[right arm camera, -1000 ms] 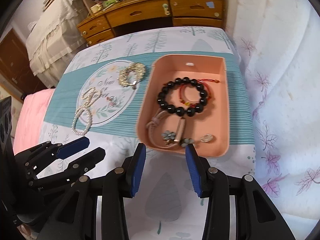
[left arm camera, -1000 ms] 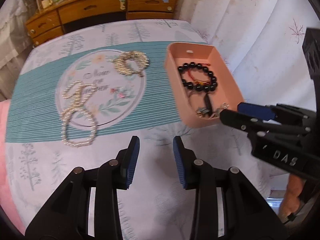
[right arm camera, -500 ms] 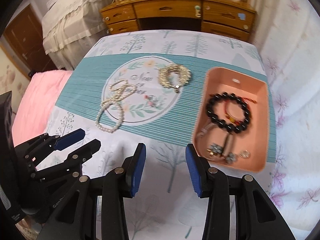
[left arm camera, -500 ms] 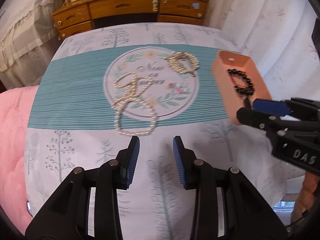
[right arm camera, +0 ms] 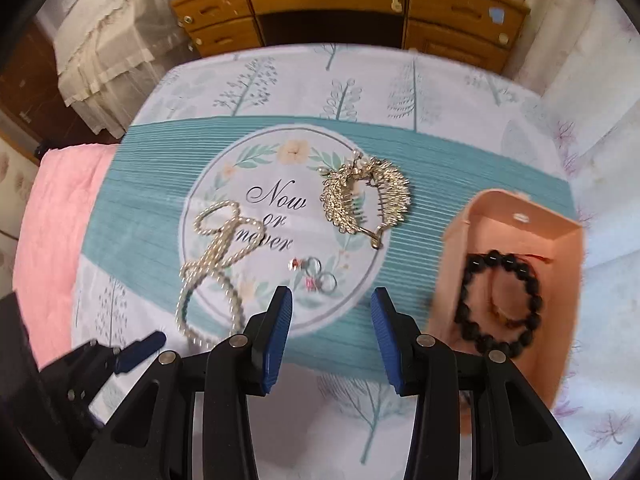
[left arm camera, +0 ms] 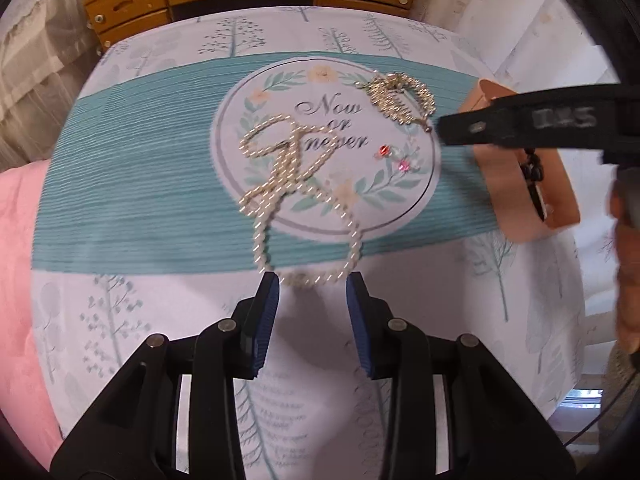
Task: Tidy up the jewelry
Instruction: 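Withdraw both open tools from the tray back toward the round mat, then grasp the pearl necklace with the left tool while the right tool grasps the ring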
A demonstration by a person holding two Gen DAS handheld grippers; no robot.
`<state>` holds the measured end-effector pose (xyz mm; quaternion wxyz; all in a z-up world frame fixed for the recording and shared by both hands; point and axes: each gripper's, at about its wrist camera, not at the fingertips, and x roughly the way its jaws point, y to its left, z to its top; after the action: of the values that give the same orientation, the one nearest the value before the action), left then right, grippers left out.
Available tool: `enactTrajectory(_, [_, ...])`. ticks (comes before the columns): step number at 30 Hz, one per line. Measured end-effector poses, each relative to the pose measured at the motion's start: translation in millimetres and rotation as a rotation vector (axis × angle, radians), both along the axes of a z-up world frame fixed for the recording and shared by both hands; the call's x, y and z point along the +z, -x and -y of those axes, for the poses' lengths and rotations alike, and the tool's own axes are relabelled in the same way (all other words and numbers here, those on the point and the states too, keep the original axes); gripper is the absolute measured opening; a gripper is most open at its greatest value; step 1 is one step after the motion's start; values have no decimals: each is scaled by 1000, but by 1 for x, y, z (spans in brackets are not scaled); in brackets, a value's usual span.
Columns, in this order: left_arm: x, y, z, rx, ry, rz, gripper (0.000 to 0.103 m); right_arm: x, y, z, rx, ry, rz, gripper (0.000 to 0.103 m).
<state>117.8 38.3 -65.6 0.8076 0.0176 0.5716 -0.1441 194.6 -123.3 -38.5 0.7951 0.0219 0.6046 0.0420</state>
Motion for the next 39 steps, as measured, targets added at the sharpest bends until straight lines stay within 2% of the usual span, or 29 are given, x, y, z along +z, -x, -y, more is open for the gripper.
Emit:
enactTrajectory(6, [-12,-17,24,-18,19,-38,32,-38,-24,-12,25,-18,-80,42])
enactTrajectory(12, [-22,-29,40,4,32,-53,31,-46,-28,-10,23,-6,-82,41])
enactTrajectory(13, [-21,-30,42,11,23,-33,31,-45,-29,-8,21,-8,-79,41])
enactTrajectory(14, [-21,-31,45,13,1,-22,28,-45,-29,-6,18,-11,-79,41])
enactTrajectory(16, [-21,-31,48,19,-40,0,16,-45,-29,-1,12,-21,-80,41])
enactTrajectory(17, [-21,-31,46,29,-48,2,6,-46,-29,1,12,-24,-81,41])
enactTrajectory(18, [-21,-33,41,47,-27,-3,5,-47,-29,2,12,-32,-87,41])
enactTrajectory(20, [-22,-34,27,86,23,-29,5,-49,-28,4,12,-54,-96,41])
enactTrajectory(24, [-22,-35,2,164,46,-52,5,-50,-24,-2,33,-64,-92,39])
enactTrajectory(26, [-21,-34,-9,190,64,-60,5,-48,-23,-7,52,-66,-87,33])
enactTrajectory(34, [-15,-25,-34,214,99,-58,5,-54,-21,-23,75,-15,-102,24])
enactTrajectory(39, [-15,-25,-34,211,112,-64,5,-59,-24,-28,79,21,-101,19])
